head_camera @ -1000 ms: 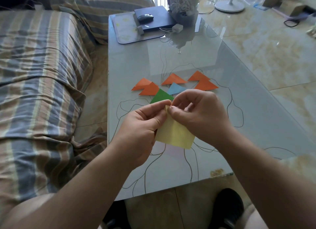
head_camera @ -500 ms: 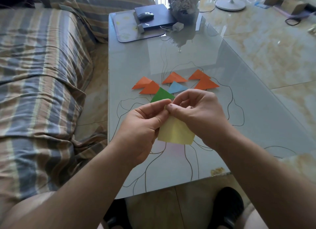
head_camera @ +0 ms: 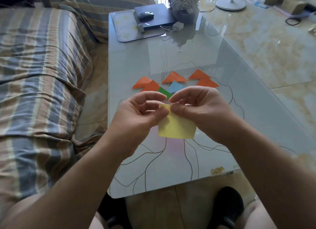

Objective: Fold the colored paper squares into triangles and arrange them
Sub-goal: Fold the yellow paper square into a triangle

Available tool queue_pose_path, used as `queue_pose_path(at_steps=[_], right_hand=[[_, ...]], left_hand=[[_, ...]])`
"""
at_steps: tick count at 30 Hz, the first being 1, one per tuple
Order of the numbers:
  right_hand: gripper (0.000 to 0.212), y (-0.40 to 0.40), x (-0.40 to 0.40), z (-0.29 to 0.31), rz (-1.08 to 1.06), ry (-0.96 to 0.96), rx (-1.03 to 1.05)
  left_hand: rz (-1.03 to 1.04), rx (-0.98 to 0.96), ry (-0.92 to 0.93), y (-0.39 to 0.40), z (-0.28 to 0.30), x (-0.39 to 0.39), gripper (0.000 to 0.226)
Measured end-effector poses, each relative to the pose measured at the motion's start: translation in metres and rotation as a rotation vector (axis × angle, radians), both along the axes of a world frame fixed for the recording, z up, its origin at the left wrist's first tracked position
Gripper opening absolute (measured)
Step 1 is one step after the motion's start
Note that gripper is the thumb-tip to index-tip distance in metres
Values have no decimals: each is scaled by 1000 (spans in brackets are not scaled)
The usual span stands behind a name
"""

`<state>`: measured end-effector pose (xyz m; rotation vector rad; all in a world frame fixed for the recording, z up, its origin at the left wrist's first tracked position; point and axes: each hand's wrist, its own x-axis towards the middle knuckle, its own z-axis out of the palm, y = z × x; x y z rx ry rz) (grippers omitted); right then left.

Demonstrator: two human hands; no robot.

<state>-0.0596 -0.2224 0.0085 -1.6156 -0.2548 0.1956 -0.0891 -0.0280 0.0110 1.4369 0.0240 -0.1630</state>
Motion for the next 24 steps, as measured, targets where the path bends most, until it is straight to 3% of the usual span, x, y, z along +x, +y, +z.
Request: queue_pose_path(at_steps=[9,13,16,19,24], right_hand=[[21,-2,1,1,71,-96,-32],[13,-2,2,-4,22,-177,-251],[21,1,4,-9,-23,-225,-354],[11,1,5,-9,-37,-228,-363],[18,0,3,-8,-19,-195,-288]], left_hand=[[16,-16,41,1,-1,2,15],[88,-20,65,0,0,3,25],[102,-53,103,-2,-1,2,27],[110,-86,128,-5,-2,2,25],[127,-73,115,-6,-4,3,17]])
